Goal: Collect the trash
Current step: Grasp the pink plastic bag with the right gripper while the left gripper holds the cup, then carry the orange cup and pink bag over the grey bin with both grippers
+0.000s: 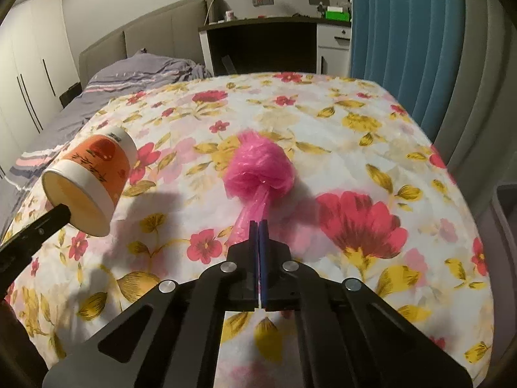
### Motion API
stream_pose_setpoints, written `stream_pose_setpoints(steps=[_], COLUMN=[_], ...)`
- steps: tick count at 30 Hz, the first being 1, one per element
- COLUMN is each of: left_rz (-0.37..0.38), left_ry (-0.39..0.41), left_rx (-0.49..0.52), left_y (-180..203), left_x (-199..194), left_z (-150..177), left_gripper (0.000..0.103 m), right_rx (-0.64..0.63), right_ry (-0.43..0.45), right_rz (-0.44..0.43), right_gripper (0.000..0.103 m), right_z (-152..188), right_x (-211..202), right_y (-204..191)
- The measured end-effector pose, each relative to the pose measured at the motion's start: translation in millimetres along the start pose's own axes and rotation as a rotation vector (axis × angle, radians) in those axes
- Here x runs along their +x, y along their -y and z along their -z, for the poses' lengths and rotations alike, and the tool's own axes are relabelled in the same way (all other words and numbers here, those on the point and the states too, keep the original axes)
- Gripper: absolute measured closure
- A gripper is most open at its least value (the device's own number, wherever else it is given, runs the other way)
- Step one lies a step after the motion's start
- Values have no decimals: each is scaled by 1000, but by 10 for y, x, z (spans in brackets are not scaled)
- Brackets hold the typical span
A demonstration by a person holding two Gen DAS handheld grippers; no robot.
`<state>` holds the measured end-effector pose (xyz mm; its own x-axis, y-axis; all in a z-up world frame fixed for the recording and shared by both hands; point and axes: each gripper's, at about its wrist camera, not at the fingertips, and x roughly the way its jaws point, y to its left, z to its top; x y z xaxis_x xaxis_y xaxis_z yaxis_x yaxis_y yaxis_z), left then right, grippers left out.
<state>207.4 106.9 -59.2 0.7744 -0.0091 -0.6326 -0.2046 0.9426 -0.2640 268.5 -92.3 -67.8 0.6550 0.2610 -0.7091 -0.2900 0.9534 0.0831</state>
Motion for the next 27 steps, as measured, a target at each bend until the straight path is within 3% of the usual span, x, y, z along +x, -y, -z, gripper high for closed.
stream_pose_setpoints(steps=[15, 27], left_rz=[33, 119], left_ry=[22, 35], left_rx=[73, 174], left_y=[281, 919], left_x=[-236, -555], left_z=[66, 166], left_gripper=[101, 101], right_rx=[45, 95], right_ry=[143, 239], right_rz=[23, 47], right_gripper=[102, 102], right_z=[148, 329], right_x=[-847, -1478], right_y=[360, 794])
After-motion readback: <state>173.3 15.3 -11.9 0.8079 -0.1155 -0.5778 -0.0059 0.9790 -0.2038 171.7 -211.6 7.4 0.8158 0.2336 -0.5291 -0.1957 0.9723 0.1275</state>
